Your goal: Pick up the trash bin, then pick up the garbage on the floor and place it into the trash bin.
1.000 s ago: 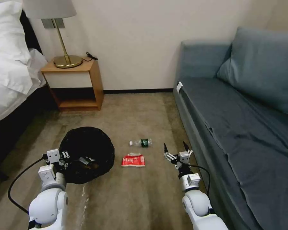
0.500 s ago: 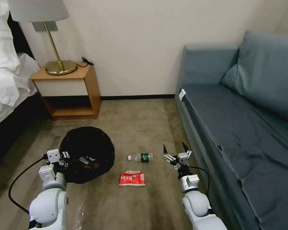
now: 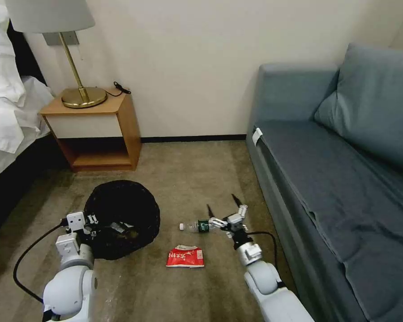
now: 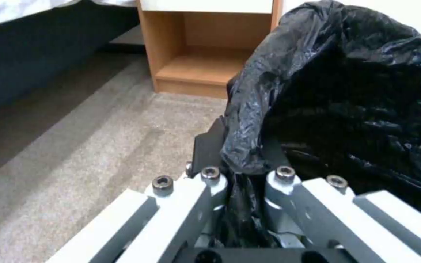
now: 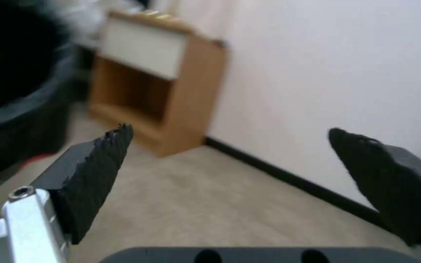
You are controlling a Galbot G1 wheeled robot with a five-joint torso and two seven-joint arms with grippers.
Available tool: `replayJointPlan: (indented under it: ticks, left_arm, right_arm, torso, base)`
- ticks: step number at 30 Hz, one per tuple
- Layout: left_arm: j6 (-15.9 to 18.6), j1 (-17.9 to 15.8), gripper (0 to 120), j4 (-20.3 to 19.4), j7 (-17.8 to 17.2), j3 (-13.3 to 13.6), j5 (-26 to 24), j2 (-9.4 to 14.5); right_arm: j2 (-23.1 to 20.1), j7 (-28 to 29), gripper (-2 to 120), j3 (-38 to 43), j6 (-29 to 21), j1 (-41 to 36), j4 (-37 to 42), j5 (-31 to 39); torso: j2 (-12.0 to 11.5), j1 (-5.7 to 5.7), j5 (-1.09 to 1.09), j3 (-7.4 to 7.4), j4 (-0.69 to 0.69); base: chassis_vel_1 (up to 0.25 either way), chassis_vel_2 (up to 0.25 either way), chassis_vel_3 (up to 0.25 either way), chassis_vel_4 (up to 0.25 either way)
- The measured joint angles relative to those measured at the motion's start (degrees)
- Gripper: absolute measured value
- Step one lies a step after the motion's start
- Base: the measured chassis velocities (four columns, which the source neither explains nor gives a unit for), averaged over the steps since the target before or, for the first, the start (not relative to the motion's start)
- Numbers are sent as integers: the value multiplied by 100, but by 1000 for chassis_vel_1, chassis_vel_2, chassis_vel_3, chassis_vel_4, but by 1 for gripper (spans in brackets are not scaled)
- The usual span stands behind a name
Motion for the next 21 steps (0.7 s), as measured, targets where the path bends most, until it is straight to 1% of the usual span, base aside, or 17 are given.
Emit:
replayJointPlan:
  ticks: [2, 3, 4, 5, 6, 7, 8, 9, 10, 11, 12, 13, 14, 16, 17, 20, 21]
  left_arm:
    - [0, -8, 4, 27, -6, -18, 4, -14]
    - [0, -8, 4, 27, -6, -18, 4, -14]
    - [0, -8, 4, 32, -7, -30, 6, -18]
    - [0, -8, 4, 32, -7, -30, 6, -18]
    - [0, -7, 4, 34, -7, -47, 8, -19]
    - [0, -6, 4, 34, -7, -65, 9, -21]
    - [0, -6, 4, 34, -7, -65, 9, -21]
    - [-1, -6, 4, 38, -9, -81, 10, -26]
    - [-1, -7, 4, 42, -10, -88, 11, -31]
    - [-1, -7, 4, 42, -10, -88, 11, -31]
    - [-6, -9, 4, 55, -12, -98, 22, -48]
    - [-8, -11, 4, 66, -12, -98, 36, -62]
    - [-8, -11, 4, 66, -12, -98, 36, -62]
    - [-14, -22, 4, 81, -15, -98, 71, -95]
    - [-14, -22, 4, 81, -15, -98, 71, -95]
    - [-19, -22, 4, 82, -19, -95, 96, -125]
    - [-24, -12, 4, 81, -20, -94, 110, -146]
  right_arm:
    - [-96, -528, 100, -358, -1, 378, -436, 126]
    - [-96, -528, 100, -358, -1, 378, -436, 126]
    - [-139, -885, 100, -528, -6, 550, -650, 299]
    - [-139, -885, 100, -528, -6, 550, -650, 299]
    - [-196, -1530, 100, -740, -94, 756, -914, 541]
    - [-231, -2036, 100, -879, -155, 894, -1122, 668]
    - [-231, -2036, 100, -879, -155, 894, -1122, 668]
    - [-248, -2491, 100, -981, -190, 1028, -1334, 706]
    - [-249, -2770, 100, -1031, -202, 1130, -1501, 705]
    - [-249, -2770, 100, -1031, -202, 1130, -1501, 705]
    - [-239, -3174, 100, -1098, -229, 1306, -1785, 712]
    - [-221, -3370, 100, -1131, -278, 1381, -1910, 758]
    - [-221, -3370, 100, -1131, -278, 1381, -1910, 758]
    - [-186, -3758, 100, -1184, -439, 1536, -2146, 833]
    - [-186, -3758, 100, -1184, -439, 1536, -2146, 833]
    - [-110, -3872, 100, -1206, -404, 1714, -2475, 783]
    - [-57, -3894, 100, -1206, -370, 1826, -2711, 767]
  torso:
    - [0, 0, -1, 0, 1]
    - [0, 0, -1, 0, 1]
    - [0, 0, -1, 0, 0]
    - [0, 0, -1, 0, 0]
    - [0, 0, 0, 0, 1]
    - [0, 0, 0, 0, 1]
    - [0, 0, 0, 0, 1]
    - [0, 0, 0, 0, 1]
    - [0, 0, 0, 0, 1]
    - [0, 0, 0, 0, 1]
    - [0, 0, -1, 0, 0]
    - [0, 0, 0, 0, 0]
    - [0, 0, 0, 0, 0]
    - [0, 0, -1, 0, 0]
    - [0, 0, -1, 0, 0]
    - [0, 0, 0, 0, 0]
    - [0, 0, 0, 0, 0]
  base:
    - [0, 0, 0, 0]
    - [0, 0, 0, 0]
    - [0, 0, 0, 0]
    - [0, 0, 0, 0]
    - [0, 0, 0, 0]
    - [0, 0, 0, 0]
    - [0, 0, 0, 0]
    - [0, 0, 0, 0]
    - [0, 0, 0, 0]
    - [0, 0, 0, 0]
    - [0, 0, 0, 0]
    - [0, 0, 0, 0]
    - [0, 0, 0, 0]
    - [0, 0, 0, 0]
    - [0, 0, 0, 0]
    - [0, 0, 0, 0]
    - [0, 0, 0, 0]
